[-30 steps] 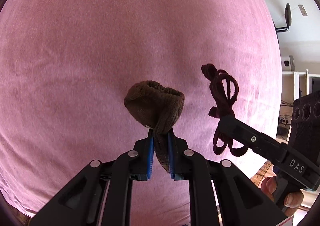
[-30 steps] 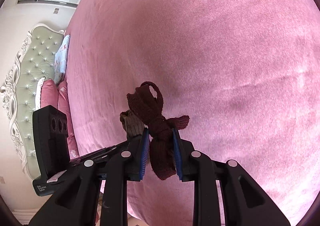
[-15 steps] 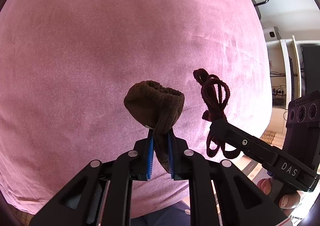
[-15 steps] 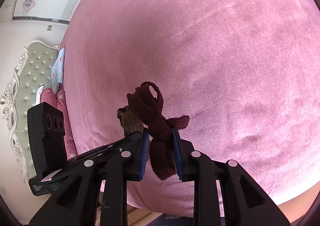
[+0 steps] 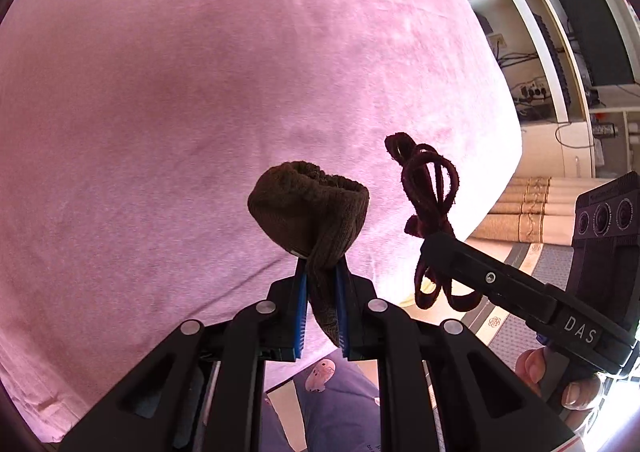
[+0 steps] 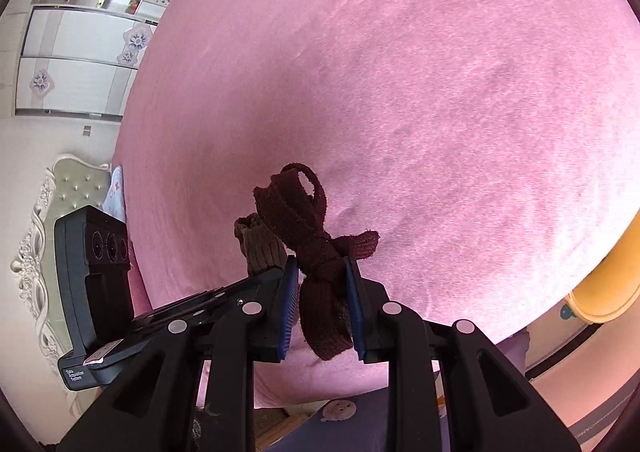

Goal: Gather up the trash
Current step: 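Carry the brown sock and maroon glove over the yellow bucket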

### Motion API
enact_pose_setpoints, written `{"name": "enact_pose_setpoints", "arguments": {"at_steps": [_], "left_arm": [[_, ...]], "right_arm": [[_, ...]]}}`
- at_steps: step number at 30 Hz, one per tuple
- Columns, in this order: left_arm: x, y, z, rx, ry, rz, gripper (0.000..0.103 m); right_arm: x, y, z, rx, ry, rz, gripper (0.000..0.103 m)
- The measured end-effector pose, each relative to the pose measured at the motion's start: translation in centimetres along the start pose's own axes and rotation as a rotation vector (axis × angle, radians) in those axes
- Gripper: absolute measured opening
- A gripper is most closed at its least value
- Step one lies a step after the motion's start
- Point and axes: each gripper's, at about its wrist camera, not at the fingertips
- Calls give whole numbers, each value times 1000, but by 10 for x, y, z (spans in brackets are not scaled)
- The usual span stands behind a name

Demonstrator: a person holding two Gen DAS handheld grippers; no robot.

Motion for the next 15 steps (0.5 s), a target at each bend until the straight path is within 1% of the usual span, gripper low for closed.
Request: {"name": "enact_pose_setpoints", "arguments": {"at_steps": [8, 15], "left_arm": [[35, 0, -104, 116, -30, 46, 13], [80, 8, -183, 219, -47, 119, 13]], "right_arm": [[-68, 29, -81, 94, 3, -78, 23], [-116, 63, -155, 190, 10, -142, 23]]}}
Point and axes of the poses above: each gripper's, at about its wrist camera, not at the fingertips, and x roughly the way its jaws point, z to its left, y to its underside, and after that the axes turned 13 degrees about z, right-handed
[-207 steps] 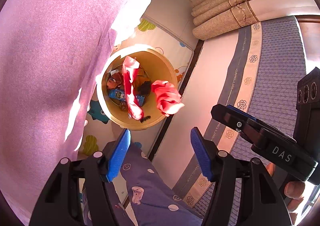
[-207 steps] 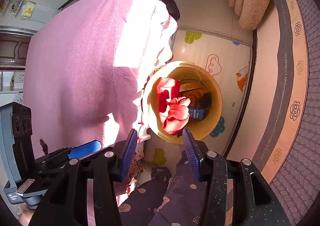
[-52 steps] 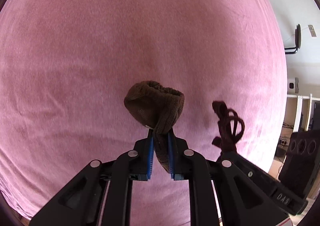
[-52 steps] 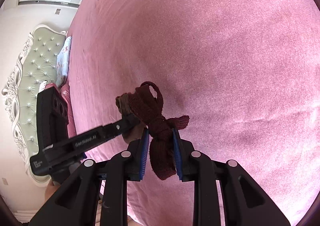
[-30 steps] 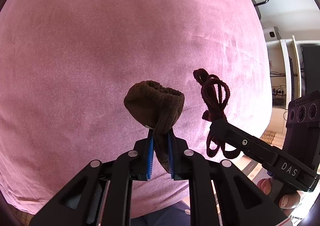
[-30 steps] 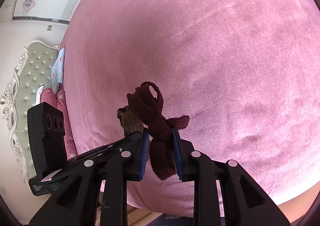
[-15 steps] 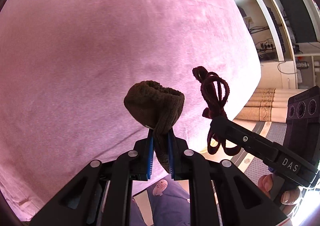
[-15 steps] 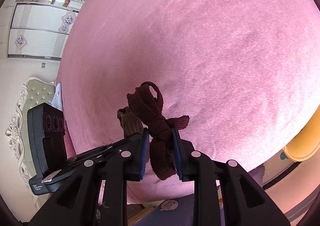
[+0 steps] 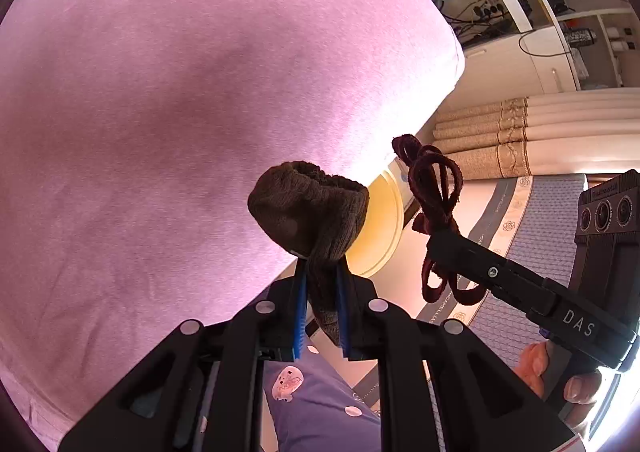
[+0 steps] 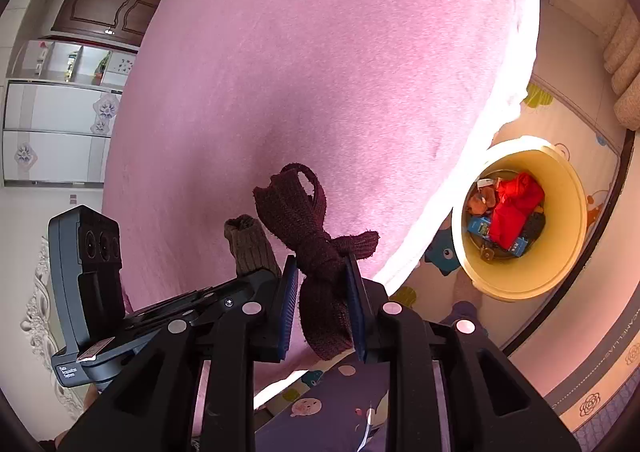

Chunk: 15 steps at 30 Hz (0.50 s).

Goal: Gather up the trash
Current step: 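Carry the brown sock and maroon glove over the yellow bucket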

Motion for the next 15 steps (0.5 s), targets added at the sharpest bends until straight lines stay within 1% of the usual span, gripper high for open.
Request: {"name": "enact_pose_setpoints", "arguments": {"at_steps": [2, 7, 8, 15], "left_arm": [[12, -2, -15, 30, -9, 19, 13], [44, -11, -60, 85, -27, 67, 13], [50, -14, -69, 97, -30, 75, 13], [82, -20, -110, 168, -44, 140, 14]], "right_arm": [[-12, 6, -27, 31, -1, -15, 23], [-33, 12, -75, 107, -4, -43, 23], [-41, 13, -91, 121, -6, -50, 23], [-59, 20, -134, 195, -5, -87, 24]]}}
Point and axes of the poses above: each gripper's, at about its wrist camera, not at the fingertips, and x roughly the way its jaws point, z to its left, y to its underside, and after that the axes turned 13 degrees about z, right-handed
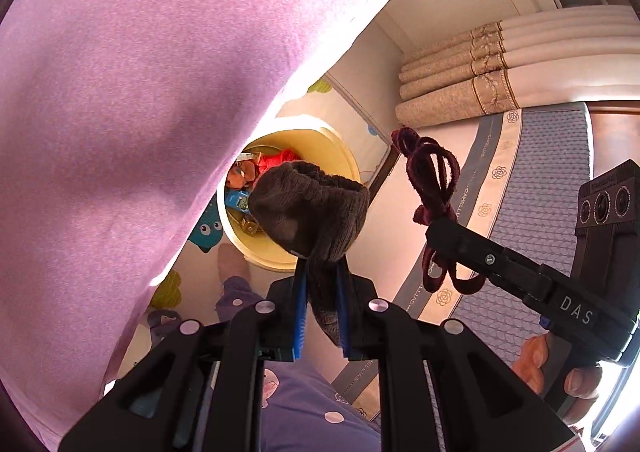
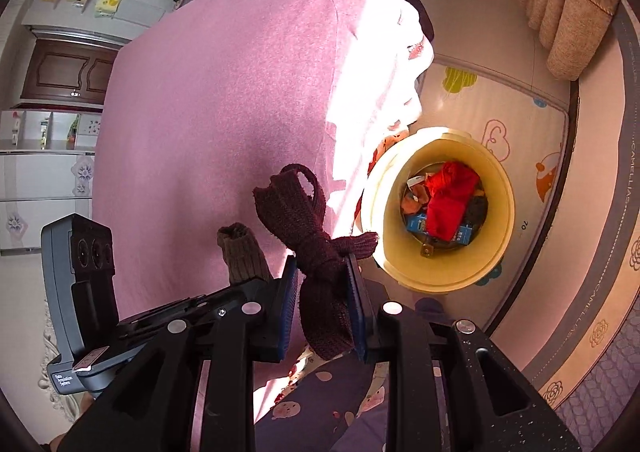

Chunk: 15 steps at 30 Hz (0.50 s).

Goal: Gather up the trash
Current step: 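Carry the brown sock and maroon glove over the yellow bucket, then open both tools to drop the sock and glove into the bucket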

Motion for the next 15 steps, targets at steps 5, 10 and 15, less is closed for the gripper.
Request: {"name": "enact_pose_setpoints", "arguments": {"at_steps": [5, 10, 15], "left_arm": [[19, -11, -26, 46, -18, 45, 61], [34, -15, -30, 40, -28, 97, 63], [37, -15, -29, 34, -40, 110, 63]], "right_arm": [[-11, -1, -26, 47, 8, -15, 35], [-17, -2, -56, 129, -22, -22, 38], [-15, -3, -57, 135, -24, -8, 38]]}}
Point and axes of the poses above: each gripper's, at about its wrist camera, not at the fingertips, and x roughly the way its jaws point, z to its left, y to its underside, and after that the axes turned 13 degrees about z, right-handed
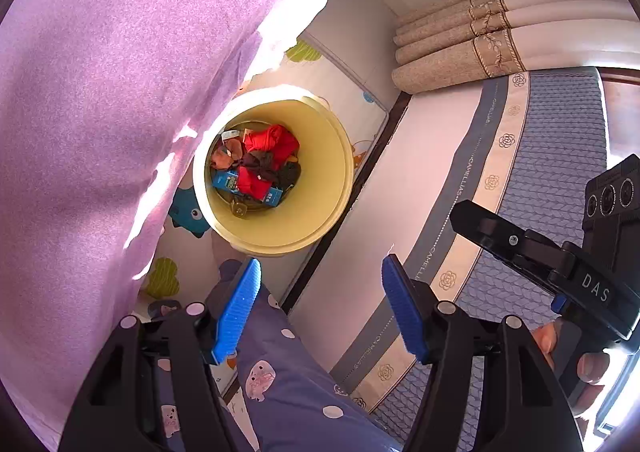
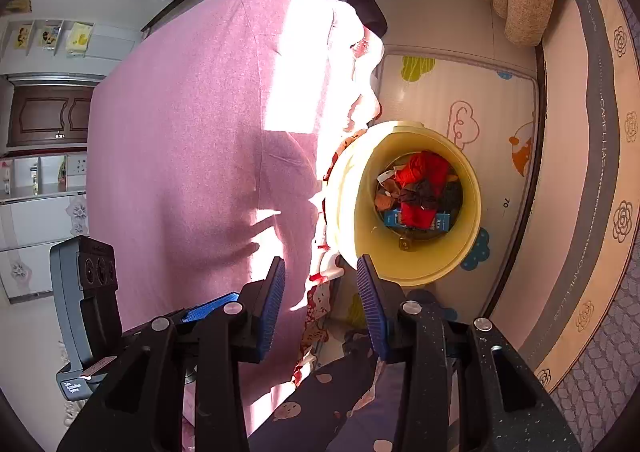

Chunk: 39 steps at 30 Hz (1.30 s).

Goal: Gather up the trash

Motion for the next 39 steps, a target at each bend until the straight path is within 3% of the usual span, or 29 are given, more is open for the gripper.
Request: {"name": "enact_pose_setpoints", "arguments": {"at_steps": [11, 19, 27, 34, 39], "left_arm": [[-16, -1, 0, -10, 3, -45, 63], [-53, 17, 26, -72, 18, -133, 63], [-112, 75, 80, -201, -16, -305, 63], [-156, 148, 141, -415, -19, -440, 63], [-179, 193, 172, -531, -6, -508, 72]], "right_arm": [[1, -6, 28, -72, 3, 19, 38], [4, -8, 85, -212, 24, 57, 38], [24, 15, 191, -462, 39, 127, 38], [53, 50, 282, -671, 48, 202, 38], [71, 94, 336, -786, 95, 234, 40]]}}
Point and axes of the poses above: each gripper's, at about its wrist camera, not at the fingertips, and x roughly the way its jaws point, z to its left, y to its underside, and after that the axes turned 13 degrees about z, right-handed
